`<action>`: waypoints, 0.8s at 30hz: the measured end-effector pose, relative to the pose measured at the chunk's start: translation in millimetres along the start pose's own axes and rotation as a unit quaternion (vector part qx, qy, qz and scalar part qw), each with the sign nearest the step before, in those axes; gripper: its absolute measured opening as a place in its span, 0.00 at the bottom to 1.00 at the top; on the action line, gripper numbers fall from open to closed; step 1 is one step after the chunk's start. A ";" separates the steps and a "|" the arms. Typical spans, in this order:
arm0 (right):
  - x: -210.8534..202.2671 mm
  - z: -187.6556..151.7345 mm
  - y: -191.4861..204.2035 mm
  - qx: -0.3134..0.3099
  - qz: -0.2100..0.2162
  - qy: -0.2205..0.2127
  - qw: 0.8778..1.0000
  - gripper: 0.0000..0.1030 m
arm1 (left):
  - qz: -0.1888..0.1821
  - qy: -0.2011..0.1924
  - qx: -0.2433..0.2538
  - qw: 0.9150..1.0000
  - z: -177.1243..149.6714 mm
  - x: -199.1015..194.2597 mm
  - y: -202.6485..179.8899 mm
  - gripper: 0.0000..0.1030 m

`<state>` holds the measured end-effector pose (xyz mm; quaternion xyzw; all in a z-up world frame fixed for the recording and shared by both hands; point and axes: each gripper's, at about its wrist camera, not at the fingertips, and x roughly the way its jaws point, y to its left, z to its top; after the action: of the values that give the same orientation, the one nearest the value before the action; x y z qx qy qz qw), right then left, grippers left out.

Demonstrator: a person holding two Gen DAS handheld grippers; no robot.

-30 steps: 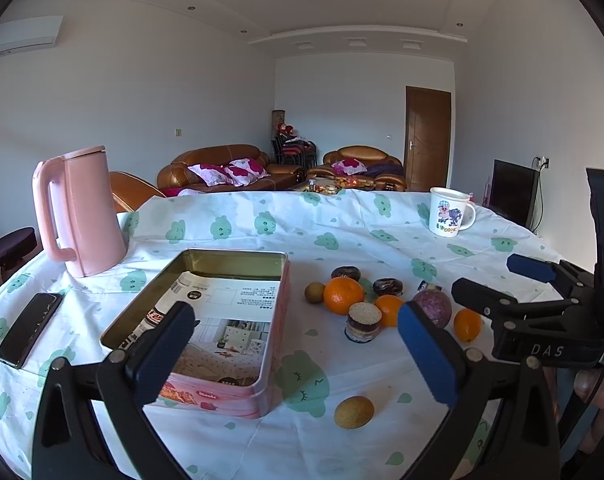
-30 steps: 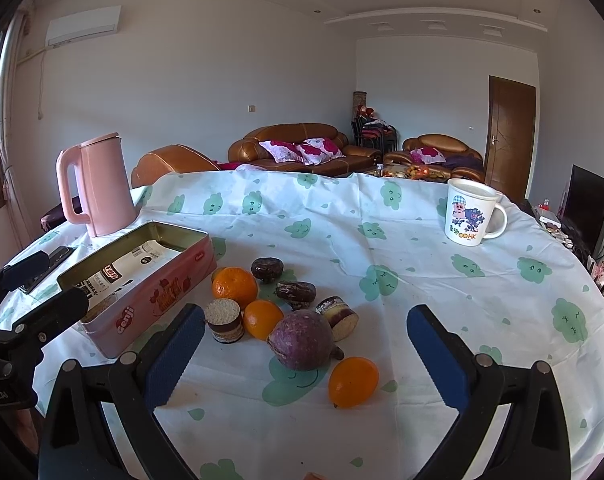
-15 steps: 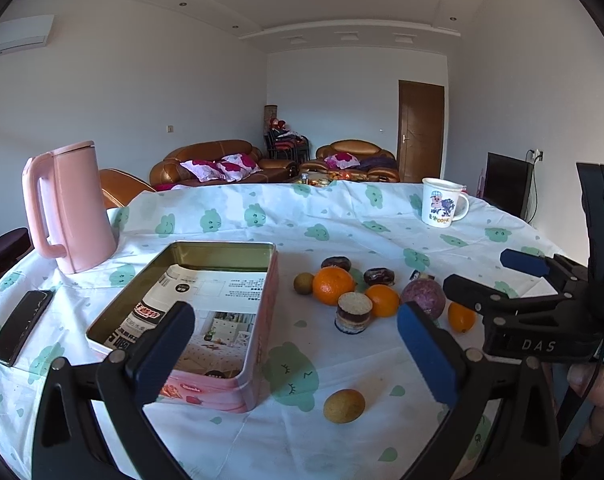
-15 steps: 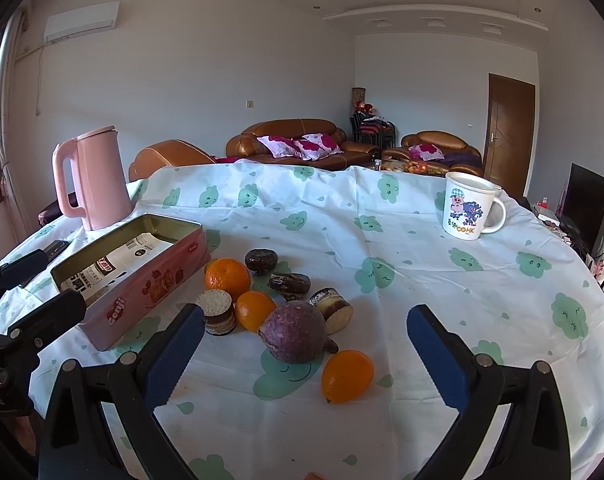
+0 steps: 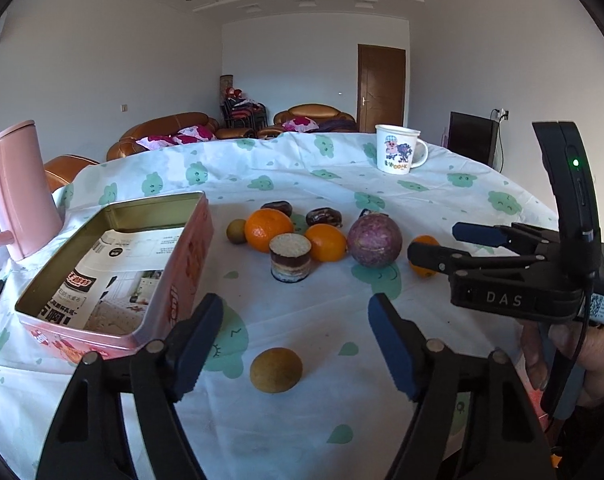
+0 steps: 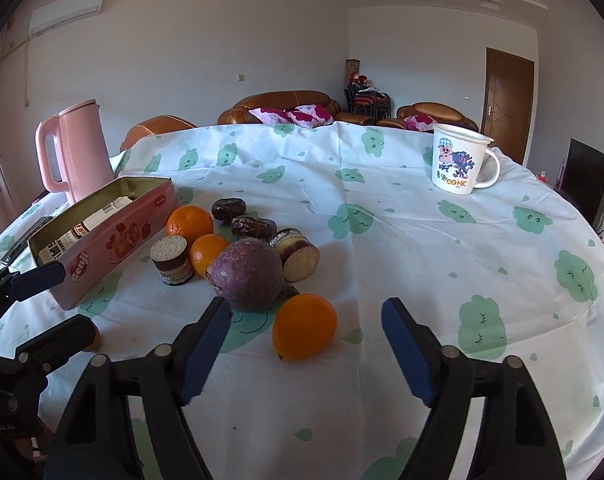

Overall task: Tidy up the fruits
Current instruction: 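Grasp the small yellow fruit with the left tool while the right tool grasps an orange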

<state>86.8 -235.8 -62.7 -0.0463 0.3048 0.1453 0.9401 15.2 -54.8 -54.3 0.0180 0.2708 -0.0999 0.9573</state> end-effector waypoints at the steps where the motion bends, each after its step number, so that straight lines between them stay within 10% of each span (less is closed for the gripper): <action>1: 1.5 -0.7 0.6 -0.002 0.002 0.002 1.000 0.69 | -0.003 0.005 -0.001 1.000 -0.9 2.3 0.5 0.67; 5: 7.9 -3.7 4.2 -0.008 0.002 0.017 1.000 0.67 | -0.014 0.025 -0.013 1.000 -7.5 13.0 4.3 0.63; 11: 18.4 -8.1 2.3 -0.012 0.005 0.040 0.999 0.37 | -0.030 0.054 -0.035 0.997 -16.6 27.6 12.5 0.43; 24: -3.4 -0.1 6.3 -0.017 0.006 -0.008 1.000 0.35 | -0.044 0.032 -0.041 0.998 -8.7 16.6 22.3 0.29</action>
<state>82.3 -230.6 -60.8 -0.0597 0.2951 0.1562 0.9407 29.0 -35.1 -70.8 -0.0296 0.3057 -0.1298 0.9428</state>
